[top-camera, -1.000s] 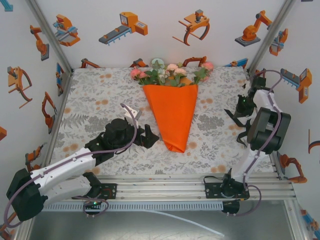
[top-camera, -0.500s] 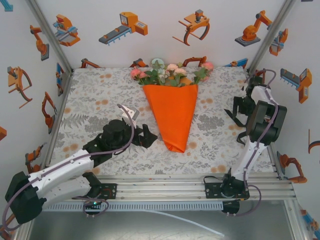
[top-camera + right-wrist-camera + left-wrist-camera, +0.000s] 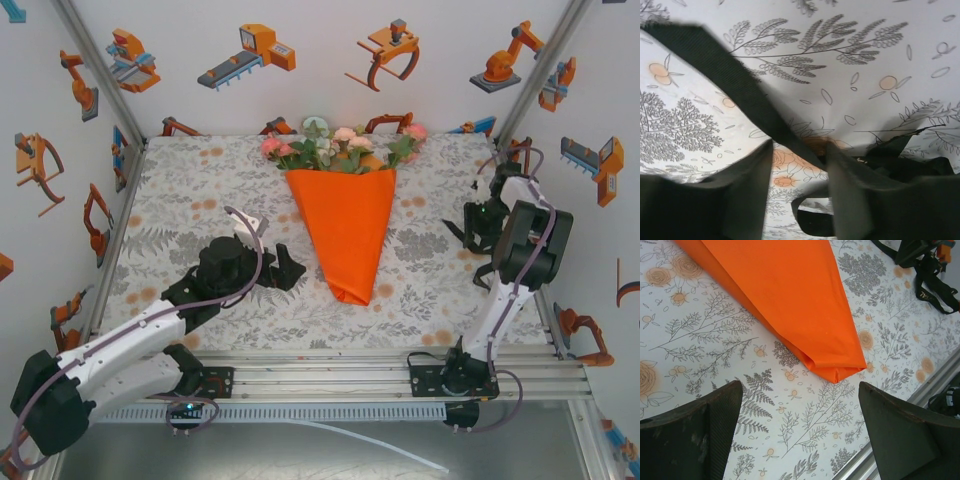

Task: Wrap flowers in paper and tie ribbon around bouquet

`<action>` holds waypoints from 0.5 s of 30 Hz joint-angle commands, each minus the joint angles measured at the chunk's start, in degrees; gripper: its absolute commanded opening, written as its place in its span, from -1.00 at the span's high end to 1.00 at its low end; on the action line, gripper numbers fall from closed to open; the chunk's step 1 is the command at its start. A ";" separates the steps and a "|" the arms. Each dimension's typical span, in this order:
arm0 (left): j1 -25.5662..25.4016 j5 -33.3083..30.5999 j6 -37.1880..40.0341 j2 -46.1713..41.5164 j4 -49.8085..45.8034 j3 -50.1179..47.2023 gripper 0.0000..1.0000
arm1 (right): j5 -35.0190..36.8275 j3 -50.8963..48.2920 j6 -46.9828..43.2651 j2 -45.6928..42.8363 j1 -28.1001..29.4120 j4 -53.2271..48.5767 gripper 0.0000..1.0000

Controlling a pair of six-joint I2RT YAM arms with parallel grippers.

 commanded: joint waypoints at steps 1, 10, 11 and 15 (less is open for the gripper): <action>0.44 1.33 0.31 -0.50 1.24 -0.54 -0.78 | -4.62 -0.92 -1.68 -1.58 -0.30 -1.17 0.44; 0.69 2.25 -1.70 -1.84 0.79 0.15 -0.78 | -13.67 -0.79 2.46 -12.65 3.30 0.19 1.00; 0.73 2.65 -2.33 -1.63 0.82 0.52 -0.78 | -15.53 -0.90 3.75 -14.48 4.22 0.75 1.00; 0.75 3.12 -6.23 -0.31 1.68 2.09 -0.78 | -18.22 -1.73 8.70 -21.81 9.54 3.47 1.00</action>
